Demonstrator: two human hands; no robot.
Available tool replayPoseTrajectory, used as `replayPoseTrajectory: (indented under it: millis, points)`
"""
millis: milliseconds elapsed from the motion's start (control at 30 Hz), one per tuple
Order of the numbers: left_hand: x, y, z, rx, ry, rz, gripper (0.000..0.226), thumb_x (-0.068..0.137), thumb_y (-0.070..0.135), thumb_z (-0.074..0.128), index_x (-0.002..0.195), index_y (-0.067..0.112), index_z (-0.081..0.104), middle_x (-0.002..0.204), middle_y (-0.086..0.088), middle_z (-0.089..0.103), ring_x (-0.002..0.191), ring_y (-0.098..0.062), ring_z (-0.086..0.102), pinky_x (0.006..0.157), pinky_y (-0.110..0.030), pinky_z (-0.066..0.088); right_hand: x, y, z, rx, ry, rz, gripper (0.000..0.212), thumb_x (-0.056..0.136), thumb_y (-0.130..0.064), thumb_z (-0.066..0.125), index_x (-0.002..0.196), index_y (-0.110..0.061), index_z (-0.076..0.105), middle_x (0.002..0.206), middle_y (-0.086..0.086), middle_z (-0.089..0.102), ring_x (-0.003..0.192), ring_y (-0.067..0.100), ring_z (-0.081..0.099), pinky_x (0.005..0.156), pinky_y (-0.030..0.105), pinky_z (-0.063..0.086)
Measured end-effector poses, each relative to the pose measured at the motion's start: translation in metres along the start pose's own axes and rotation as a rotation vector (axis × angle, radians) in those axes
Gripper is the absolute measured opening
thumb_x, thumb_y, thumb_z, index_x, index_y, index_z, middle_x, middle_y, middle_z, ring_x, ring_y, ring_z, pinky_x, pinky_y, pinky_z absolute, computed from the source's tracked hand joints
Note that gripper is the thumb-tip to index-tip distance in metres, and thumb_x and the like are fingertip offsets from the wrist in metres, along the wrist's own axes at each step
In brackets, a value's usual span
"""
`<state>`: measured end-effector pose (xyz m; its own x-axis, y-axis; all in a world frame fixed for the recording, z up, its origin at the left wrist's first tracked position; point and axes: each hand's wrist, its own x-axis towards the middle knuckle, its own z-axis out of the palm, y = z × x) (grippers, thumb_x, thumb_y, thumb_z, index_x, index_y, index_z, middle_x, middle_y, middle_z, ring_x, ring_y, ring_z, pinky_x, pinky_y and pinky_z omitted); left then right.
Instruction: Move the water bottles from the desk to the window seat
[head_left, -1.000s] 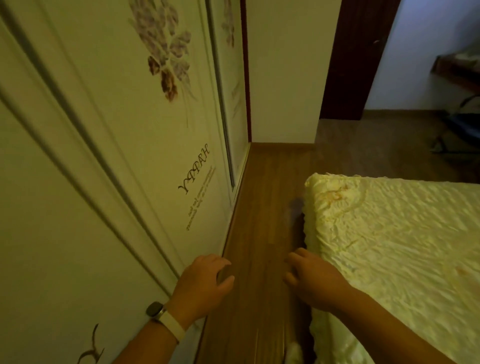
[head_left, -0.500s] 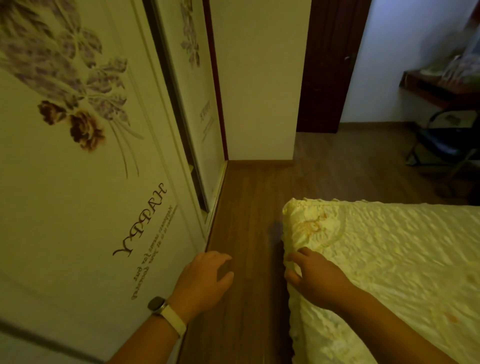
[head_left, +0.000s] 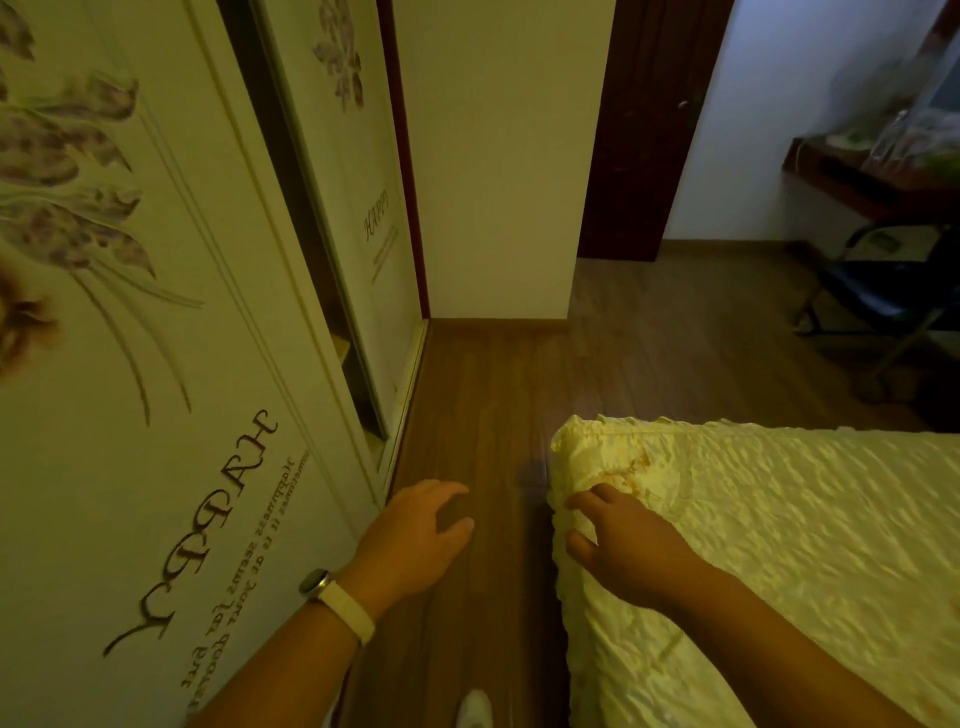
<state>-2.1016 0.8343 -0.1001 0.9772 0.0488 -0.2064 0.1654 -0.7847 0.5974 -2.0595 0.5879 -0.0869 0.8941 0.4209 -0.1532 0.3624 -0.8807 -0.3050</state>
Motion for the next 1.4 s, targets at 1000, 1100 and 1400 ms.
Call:
replayPoseTrajectory:
  millis: [1000,1100,1400]
  points:
    - [0.403,0.003,-0.107,0.259,-0.001,0.218,0.044,0.1,0.047,0.045,0.141,0.034,0.045,0.146,0.014,0.045,0.136,-0.007,0.037,0.115,-0.035,0.034,0.389,0.086,-0.069,0.012,-0.005,0.024,0.047,0.097,-0.046,0.045,0.14,-0.028,0.045,0.136,-0.005,0.049,0.113,0.017,0.055,0.088,0.033,0.051]
    - [0.455,0.01,-0.112,0.325,-0.035,0.212,0.045,0.099,0.048,0.045,0.142,0.034,0.045,0.146,0.014,0.045,0.136,-0.006,0.037,0.113,-0.033,0.034,0.433,0.108,-0.082,0.024,-0.039,0.015,0.047,0.098,-0.046,0.044,0.142,-0.028,0.043,0.138,-0.004,0.047,0.116,0.018,0.054,0.091,0.032,0.05]
    - [0.572,0.049,-0.14,0.443,0.047,0.262,0.047,0.099,0.051,0.043,0.14,0.03,0.05,0.144,0.009,0.05,0.133,-0.011,0.042,0.108,-0.035,0.035,0.544,0.159,-0.139,0.043,0.039,-0.006,0.05,0.097,-0.048,0.045,0.143,-0.028,0.042,0.14,-0.003,0.047,0.116,0.018,0.054,0.087,0.028,0.045]
